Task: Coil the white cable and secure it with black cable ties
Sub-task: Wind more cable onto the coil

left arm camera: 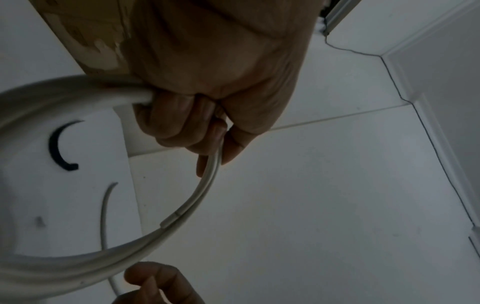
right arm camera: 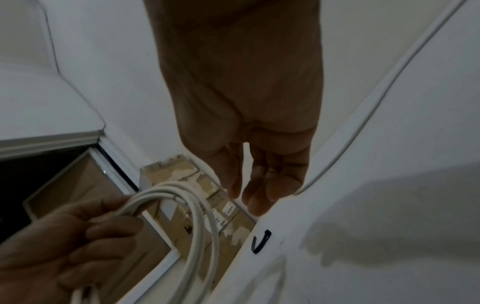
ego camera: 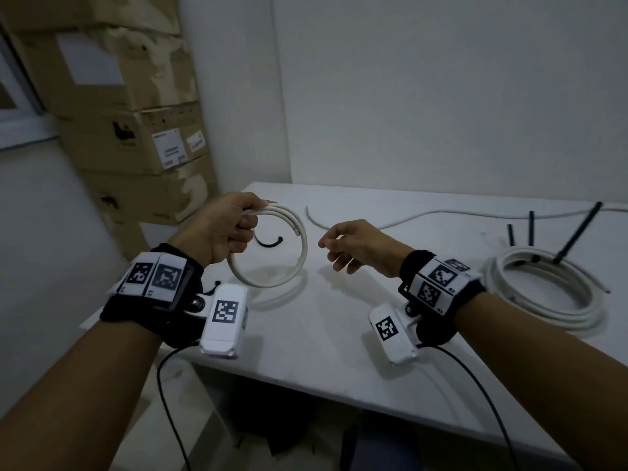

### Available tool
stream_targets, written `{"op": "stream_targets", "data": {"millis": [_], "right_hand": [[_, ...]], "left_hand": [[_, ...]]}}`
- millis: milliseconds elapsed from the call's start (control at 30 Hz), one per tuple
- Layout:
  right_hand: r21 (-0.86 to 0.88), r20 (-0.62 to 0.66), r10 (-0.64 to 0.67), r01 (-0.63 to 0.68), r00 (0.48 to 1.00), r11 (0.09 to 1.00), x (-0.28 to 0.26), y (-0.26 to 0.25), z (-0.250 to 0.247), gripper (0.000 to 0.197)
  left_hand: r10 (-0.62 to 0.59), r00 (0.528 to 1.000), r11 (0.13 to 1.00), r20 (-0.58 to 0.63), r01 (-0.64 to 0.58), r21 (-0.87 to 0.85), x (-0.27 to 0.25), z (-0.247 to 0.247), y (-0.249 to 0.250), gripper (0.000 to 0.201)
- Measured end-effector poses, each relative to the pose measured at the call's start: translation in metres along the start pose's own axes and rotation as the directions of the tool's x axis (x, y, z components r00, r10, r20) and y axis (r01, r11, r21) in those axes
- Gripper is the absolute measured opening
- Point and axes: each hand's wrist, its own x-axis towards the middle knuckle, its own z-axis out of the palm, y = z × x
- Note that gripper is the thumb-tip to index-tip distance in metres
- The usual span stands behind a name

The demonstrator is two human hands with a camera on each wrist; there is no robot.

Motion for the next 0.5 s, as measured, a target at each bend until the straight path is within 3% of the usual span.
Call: {"op": "stream_targets", "data": {"millis": [133,300,500], "right_hand": [[-0.155,0.069,0.033,-0.022,0.997,0.988,0.039,-0.009,0.029,0.018],[-0.378,0.155,0.083,-0.019,0.984,0.926,0.088,-0.019,0.054,0.029],[-0.635,0.196,0.169,-0.006,0.966,0.772,0.124,-0.027,0.069,0.053]], "left_hand": [[-0.025,0.998,0.999,-0.062,0.023,-0.023,0.0,-0.03,-0.004,0.027],[-0.054,0.994,0.998,-0.097,0.051,-0.034,0.002,-0.06,-0.008,0.056],[-0.063,0.994,0.998,-0.086,0.062,-0.023,0.012,-0.067,-0.006,0.031]]}}
